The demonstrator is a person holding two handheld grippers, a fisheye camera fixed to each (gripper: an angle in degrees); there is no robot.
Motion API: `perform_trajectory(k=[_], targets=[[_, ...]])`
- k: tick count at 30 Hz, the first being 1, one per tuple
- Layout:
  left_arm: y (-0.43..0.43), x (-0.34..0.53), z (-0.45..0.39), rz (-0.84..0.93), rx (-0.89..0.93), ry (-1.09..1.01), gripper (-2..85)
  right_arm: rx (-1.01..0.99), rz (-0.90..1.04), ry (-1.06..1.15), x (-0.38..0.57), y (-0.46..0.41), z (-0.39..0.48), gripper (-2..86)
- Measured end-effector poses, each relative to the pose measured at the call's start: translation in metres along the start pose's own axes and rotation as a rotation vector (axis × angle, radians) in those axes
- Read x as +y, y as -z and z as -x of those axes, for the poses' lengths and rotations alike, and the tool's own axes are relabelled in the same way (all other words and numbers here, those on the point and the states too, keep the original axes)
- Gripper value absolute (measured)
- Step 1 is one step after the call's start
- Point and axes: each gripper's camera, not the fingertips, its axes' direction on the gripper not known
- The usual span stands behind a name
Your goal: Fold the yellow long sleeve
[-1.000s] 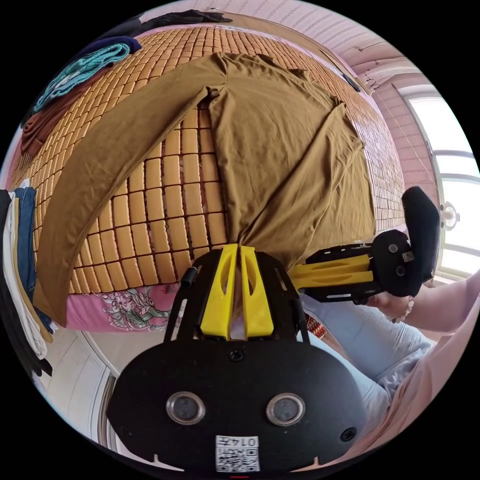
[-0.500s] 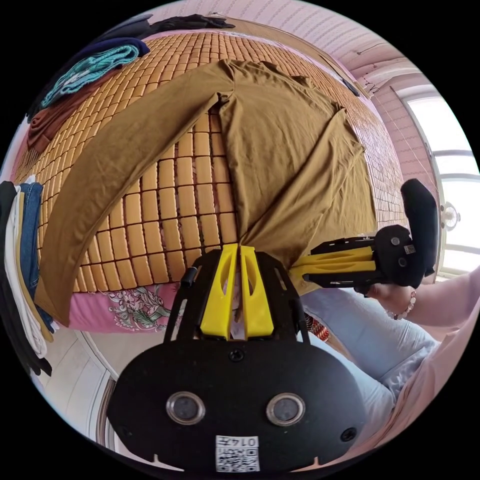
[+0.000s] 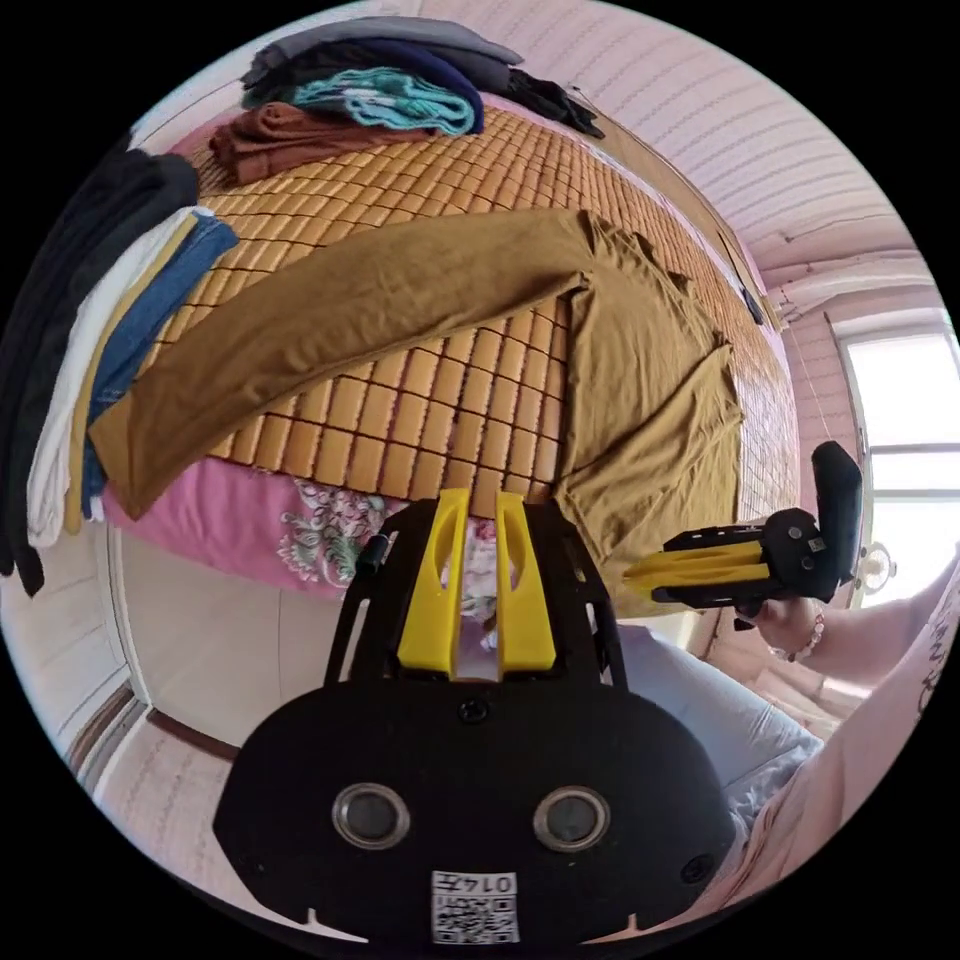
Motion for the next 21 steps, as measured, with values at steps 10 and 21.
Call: perform_trajectory(k=[10, 21], targets=[[0.053, 0.082, 0.169, -0.425, -0.118, 0.737, 7.8, 0.061, -0.143, 0.337, -0.159, 0.002, 0.053, 1.4], [0.029, 0.085, 0.195, -0.362, -0.056, 0.689, -0.6, -0.02, -0.044, 0.421, -0.29, -0.072, 0.141, 8.2]])
